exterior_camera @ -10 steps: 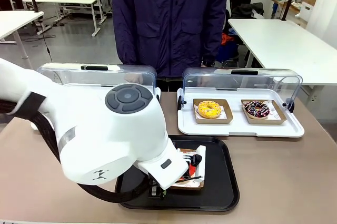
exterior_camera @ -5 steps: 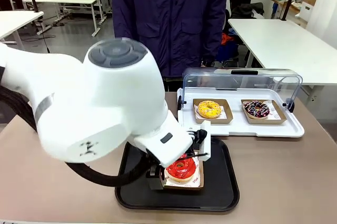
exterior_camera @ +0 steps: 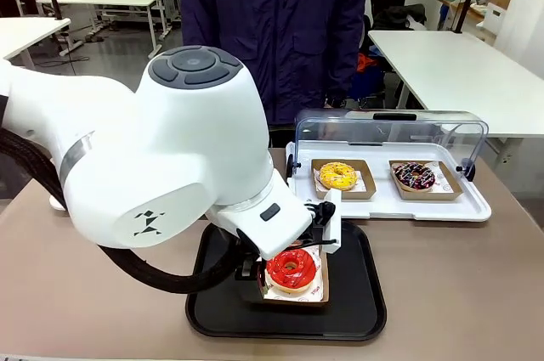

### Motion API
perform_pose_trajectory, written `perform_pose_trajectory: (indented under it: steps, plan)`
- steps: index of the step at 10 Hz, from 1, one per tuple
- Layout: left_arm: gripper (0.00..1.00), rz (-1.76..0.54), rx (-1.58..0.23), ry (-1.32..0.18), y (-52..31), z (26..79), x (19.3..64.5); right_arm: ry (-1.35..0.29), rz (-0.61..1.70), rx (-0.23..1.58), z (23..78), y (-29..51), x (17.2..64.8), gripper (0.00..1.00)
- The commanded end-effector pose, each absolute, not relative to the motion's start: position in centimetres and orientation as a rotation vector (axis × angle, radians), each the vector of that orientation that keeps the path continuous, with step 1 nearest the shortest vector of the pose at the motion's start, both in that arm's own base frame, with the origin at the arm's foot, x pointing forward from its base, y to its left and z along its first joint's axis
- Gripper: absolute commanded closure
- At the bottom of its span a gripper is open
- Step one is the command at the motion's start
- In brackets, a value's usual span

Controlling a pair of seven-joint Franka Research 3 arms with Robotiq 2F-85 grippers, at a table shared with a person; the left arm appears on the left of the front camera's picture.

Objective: Move the first donut from the left to the tray.
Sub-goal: Pick up the Paper togo box containing the Donut indicated by the person and place it on the Handle tray.

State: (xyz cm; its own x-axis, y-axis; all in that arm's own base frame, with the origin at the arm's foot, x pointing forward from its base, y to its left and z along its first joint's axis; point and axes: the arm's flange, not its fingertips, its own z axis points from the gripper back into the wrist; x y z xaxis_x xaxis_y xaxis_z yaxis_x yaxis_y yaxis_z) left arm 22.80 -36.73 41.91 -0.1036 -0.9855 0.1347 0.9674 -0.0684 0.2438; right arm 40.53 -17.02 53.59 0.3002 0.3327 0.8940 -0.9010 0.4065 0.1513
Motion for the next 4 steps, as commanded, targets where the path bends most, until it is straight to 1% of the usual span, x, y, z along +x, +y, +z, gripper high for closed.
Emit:
perform_pose_trajectory:
  steps: [1, 4]
  plan:
    - [0.00, -1.635, 0.082, -0.329, -36.59, 41.69, 22.62, -0.930, 0.942, 0.759, 53.85, -16.86, 40.60, 0.00]
    - [0.00, -1.635, 0.082, -0.329, -36.59, 41.69, 22.62, -0.930, 0.942, 0.759, 53.85, -16.86, 40.60, 0.00]
